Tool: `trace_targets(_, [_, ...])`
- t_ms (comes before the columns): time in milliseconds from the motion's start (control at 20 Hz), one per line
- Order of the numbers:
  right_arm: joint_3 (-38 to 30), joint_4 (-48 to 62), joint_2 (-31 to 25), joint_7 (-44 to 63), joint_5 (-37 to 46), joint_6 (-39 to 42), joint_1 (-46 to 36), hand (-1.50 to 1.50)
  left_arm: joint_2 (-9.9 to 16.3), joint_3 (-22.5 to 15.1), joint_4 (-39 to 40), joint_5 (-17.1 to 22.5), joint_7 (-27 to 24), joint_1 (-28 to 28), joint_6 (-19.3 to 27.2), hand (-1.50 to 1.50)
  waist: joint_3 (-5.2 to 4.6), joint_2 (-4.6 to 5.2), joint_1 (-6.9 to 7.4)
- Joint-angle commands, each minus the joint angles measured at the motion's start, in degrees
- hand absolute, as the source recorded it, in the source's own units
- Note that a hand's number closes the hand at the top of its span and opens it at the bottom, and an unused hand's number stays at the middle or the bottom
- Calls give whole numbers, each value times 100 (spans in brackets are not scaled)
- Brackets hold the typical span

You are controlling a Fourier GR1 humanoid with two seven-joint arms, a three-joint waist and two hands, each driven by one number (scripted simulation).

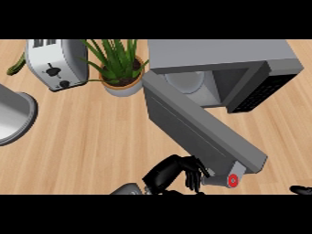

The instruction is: Pick up the milk, place it into the microwave and close the microwave

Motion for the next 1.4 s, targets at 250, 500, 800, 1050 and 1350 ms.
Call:
trace_targets(250, [183, -593, -185, 190, -270, 545, -99, -150, -133, -508, -40, 1097, 13, -1045, 994, 150, -11, 45, -421])
trace_targets(500, [353, -809, -222, 429, -314, 565, -276, -150, -131, -339, 174, 1470, -7, -1604, 1252, 150, -15, 128, -677])
trace_targets(800, [472, -1020, -420, 596, -311, 653, -387, -150, -129, -192, 469, 1643, -138, -2246, 1659, 150, -16, 181, -953])
trace_targets(1050, [373, -1155, -438, 703, -549, 612, -690, -150, -128, -37, 731, 1941, -10, -2709, 1805, 150, -9, 242, -1183])
trace_targets(1350, [520, -1260, -501, 860, -680, 850, -904, -150, -132, 96, 968, 2248, -38, -3204, 1930, 150, 18, 354, -1385])
